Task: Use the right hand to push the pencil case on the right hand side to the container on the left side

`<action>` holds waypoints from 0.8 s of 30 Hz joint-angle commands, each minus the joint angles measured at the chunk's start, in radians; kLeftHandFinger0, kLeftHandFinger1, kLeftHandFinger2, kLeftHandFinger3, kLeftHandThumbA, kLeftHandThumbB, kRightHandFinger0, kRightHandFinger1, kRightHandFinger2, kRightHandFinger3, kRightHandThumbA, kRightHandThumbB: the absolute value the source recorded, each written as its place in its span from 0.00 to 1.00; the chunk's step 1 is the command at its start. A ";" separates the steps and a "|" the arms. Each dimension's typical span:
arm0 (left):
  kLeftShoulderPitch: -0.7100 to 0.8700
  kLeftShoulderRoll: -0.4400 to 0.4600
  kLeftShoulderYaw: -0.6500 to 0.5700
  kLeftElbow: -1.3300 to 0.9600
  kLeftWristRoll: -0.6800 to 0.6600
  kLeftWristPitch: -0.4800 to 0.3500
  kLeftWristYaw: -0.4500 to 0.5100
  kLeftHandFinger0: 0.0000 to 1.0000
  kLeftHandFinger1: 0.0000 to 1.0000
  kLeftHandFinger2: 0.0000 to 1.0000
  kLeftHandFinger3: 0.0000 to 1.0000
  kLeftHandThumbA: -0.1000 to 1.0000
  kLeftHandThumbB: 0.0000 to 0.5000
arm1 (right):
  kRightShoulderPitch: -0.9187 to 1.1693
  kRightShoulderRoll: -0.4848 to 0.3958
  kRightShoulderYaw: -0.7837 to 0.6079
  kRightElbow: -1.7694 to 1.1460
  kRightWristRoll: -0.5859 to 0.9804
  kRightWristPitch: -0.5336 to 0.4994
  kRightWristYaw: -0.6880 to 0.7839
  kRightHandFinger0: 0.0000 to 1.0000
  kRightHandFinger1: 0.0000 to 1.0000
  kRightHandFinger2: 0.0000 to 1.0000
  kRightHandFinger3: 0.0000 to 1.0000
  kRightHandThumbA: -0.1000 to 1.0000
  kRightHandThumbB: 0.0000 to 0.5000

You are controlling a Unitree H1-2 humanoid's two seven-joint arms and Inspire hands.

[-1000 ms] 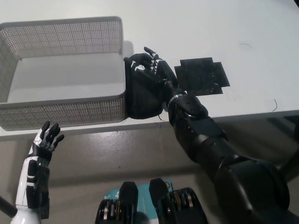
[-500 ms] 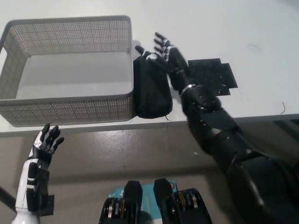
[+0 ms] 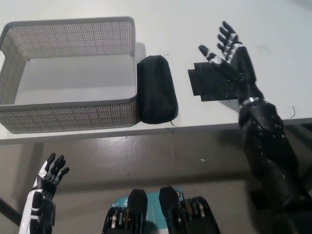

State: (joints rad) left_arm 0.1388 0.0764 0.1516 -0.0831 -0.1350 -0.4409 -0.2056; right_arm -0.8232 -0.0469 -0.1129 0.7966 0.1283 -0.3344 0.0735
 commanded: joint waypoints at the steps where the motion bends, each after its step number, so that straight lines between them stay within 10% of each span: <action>1: 0.012 -0.001 -0.006 -0.038 -0.018 -0.029 -0.030 1.00 1.00 1.00 1.00 1.00 0.59 | 0.066 -0.018 -0.005 -0.335 0.049 0.109 0.023 1.00 1.00 1.00 1.00 1.00 0.60; 14: 0.016 -0.001 -0.003 -0.035 -0.014 -0.029 -0.025 1.00 1.00 1.00 1.00 1.00 0.61 | 0.454 -0.043 0.030 -0.981 0.098 0.218 0.043 1.00 1.00 1.00 1.00 1.00 0.80; 15: 0.016 -0.001 -0.002 -0.034 -0.013 -0.029 -0.025 1.00 1.00 1.00 1.00 1.00 0.61 | 0.516 -0.051 0.033 -1.033 0.101 0.204 0.051 1.00 1.00 1.00 1.00 1.00 0.66; 24: 0.041 -0.001 -0.003 -0.034 -0.012 -0.029 -0.026 1.00 1.00 1.00 1.00 1.00 0.58 | 0.800 -0.090 0.057 -1.122 0.085 0.122 0.093 1.00 1.00 1.00 1.00 1.00 0.64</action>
State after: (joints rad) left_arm 0.1518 0.0742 0.1521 -0.0825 -0.1351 -0.4402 -0.2081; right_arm -0.1597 -0.0793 -0.0879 -0.1253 0.1531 -0.2078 0.0896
